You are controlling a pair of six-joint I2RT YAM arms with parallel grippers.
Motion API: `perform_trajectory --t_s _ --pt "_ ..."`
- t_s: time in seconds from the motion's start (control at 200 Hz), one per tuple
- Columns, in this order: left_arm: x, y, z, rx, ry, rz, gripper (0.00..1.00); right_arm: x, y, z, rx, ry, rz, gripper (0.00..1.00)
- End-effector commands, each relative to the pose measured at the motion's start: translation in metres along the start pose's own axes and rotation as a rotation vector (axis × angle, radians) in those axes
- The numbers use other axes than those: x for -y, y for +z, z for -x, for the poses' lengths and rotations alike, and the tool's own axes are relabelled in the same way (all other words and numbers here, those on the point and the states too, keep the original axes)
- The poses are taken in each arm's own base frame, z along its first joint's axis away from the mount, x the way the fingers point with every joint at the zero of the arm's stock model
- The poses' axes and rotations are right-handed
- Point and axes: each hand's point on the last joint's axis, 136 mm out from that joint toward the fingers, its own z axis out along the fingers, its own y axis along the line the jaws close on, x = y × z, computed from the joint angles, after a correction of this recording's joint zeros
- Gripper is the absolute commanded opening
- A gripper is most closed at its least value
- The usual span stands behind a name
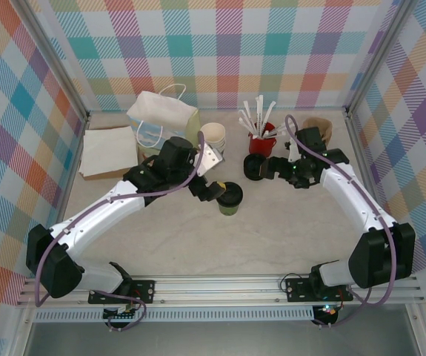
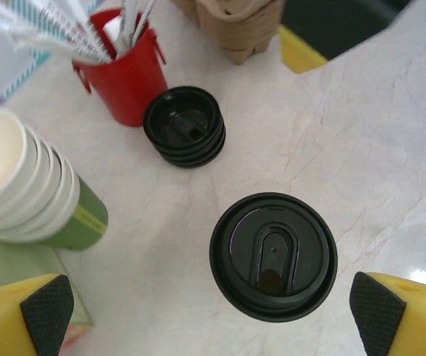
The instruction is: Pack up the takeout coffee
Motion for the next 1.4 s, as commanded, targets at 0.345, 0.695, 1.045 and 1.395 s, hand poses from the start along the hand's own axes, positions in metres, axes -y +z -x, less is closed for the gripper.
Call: perform_trajectory --t_s 0.345,0.695,1.045,1.395 --pt "-0.015 0.008 -0.017 0.009 -0.713 -0.003 0.88 -0.063 -0.01 -0.011 -0.072 -0.021 0.247 0.98" --pt "0.005 0.041 -0.037 -0.152 -0.905 -0.125 0.75 -0.089 0.016 -0.03 -0.197 -0.034 0.32 0.96" --pt "0.007 0.062 -0.067 -0.245 -0.957 -0.096 0.62 -0.087 0.046 -0.049 -0.315 -0.017 0.271 0.82" --pt "0.003 0.073 -0.081 -0.28 -0.968 -0.06 0.48 -0.081 0.053 -0.061 -0.365 0.006 0.243 0.68"
